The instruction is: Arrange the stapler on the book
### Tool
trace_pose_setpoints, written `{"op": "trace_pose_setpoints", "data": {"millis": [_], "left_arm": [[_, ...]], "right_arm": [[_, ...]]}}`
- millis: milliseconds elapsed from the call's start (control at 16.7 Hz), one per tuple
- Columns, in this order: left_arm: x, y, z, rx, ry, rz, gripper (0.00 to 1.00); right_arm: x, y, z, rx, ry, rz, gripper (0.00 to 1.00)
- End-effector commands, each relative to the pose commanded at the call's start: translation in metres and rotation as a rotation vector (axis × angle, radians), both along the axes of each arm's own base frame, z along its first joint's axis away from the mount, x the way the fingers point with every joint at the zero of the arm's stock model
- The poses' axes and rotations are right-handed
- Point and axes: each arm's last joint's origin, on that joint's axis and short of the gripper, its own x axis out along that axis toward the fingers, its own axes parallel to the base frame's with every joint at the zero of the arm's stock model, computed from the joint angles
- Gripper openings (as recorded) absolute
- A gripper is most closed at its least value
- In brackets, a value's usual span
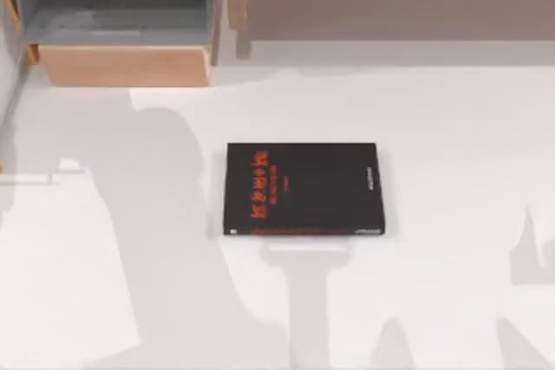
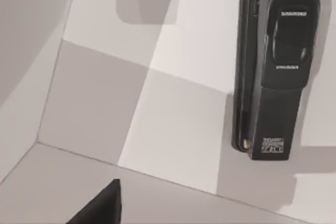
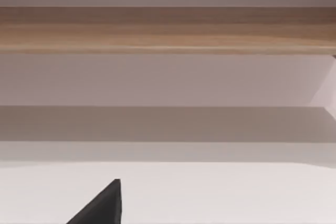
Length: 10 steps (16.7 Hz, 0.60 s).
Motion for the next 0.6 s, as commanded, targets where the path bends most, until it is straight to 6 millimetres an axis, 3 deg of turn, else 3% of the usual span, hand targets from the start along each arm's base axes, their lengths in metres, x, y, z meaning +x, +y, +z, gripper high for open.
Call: {"op": "trace_pose_setpoints", "data": {"millis": [360,600], "left_arm": [[0.025,-0.007,-0.076,0.002,0.005,0.016,1.00],[0.028,-0.009,-0.088,0.001,0.009,0.013,1.00]], "right_arm": [[0.000,0.000,0.000,0.000,0.000,0.000,1.00],[0.000,0.000,0.000,0.000,0.000,0.000,1.00]]}}
